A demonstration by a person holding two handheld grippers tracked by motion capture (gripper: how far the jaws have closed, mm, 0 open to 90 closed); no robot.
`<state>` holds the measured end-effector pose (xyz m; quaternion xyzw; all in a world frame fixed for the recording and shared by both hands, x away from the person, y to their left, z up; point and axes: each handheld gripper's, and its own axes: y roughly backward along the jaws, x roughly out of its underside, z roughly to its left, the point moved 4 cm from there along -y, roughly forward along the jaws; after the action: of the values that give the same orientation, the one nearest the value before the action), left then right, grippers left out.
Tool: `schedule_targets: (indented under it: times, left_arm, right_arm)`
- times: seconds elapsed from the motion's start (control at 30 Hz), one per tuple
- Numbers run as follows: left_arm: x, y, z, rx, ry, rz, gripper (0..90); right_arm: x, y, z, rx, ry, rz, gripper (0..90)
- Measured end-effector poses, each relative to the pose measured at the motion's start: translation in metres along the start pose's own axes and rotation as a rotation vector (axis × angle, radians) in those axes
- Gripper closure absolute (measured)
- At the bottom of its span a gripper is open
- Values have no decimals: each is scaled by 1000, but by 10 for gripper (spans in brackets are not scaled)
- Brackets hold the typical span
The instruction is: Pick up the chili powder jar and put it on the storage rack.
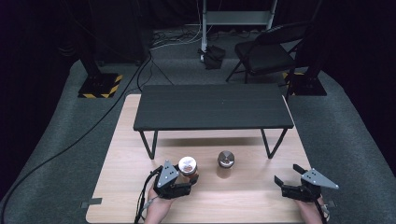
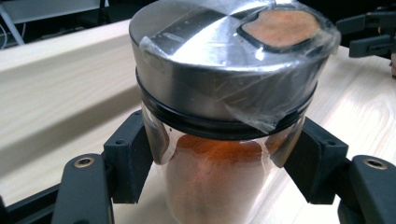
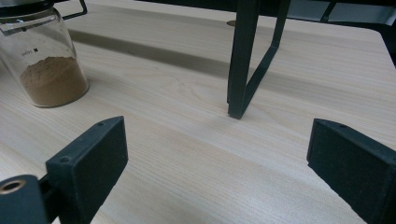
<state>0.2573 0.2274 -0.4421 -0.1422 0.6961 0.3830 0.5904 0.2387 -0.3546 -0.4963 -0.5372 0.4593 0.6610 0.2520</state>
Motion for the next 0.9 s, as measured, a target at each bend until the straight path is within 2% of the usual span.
schedule_targets:
  times: [0.17, 0.37, 0.43, 0.73, 0.8, 0.9]
  left_arm:
    - [-15, 6, 1, -1, -11, -10, 316]
    - [-40, 13, 2, -13, -43, -14, 315]
    - [-43, 14, 2, -14, -45, -17, 315]
    - [-80, 24, 9, -30, -79, -23, 315]
    - [-84, 25, 10, -32, -76, -26, 315]
    - [-98, 27, 14, -34, -80, -27, 315]
  right_arm:
    - [0, 0, 0, 0, 0, 1, 45]
    - [0, 0, 0, 0, 0, 2, 45]
    - [0, 0, 0, 0, 0, 1, 45]
    - [0, 0, 0, -2, -1, 2, 46]
    - [0, 0, 0, -2, -1, 3, 46]
    - [-1, 0, 0, -2, 1, 5, 47]
